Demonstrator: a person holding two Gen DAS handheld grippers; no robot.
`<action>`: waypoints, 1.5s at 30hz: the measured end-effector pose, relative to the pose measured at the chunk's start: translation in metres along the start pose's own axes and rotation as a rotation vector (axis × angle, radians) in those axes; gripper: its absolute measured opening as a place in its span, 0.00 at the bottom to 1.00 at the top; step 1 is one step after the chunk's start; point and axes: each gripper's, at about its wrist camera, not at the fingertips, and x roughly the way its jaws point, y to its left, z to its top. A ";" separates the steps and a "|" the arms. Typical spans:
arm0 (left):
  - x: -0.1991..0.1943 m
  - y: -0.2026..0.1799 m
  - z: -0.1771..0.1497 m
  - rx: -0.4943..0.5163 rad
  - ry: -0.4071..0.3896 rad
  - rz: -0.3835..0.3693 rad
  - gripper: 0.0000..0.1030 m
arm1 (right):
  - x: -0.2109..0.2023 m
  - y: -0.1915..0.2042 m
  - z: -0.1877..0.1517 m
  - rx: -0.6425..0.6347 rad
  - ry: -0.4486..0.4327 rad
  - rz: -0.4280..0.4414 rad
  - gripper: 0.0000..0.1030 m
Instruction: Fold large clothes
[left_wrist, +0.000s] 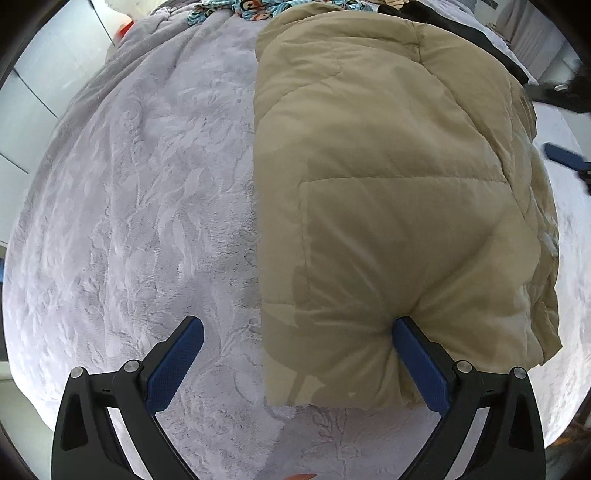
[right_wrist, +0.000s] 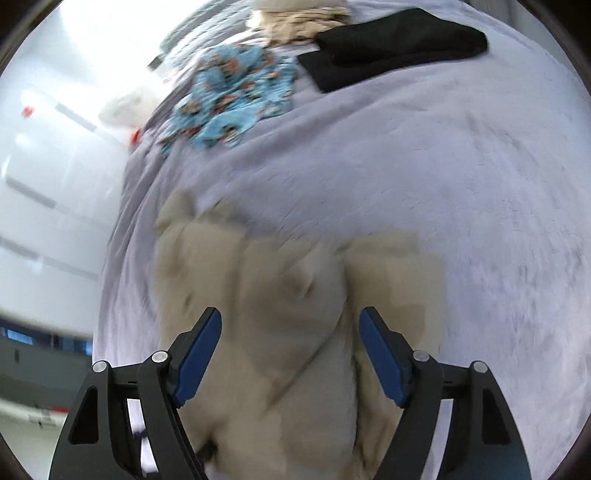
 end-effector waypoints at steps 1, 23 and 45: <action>0.000 0.000 0.001 -0.001 0.003 -0.004 1.00 | 0.011 -0.005 0.005 0.026 0.025 0.001 0.64; -0.012 -0.017 0.009 0.026 0.001 0.018 1.00 | 0.019 -0.015 -0.024 -0.090 0.175 -0.181 0.27; -0.124 -0.031 -0.048 -0.016 -0.153 0.072 1.00 | -0.106 -0.016 -0.131 -0.142 0.130 -0.220 0.80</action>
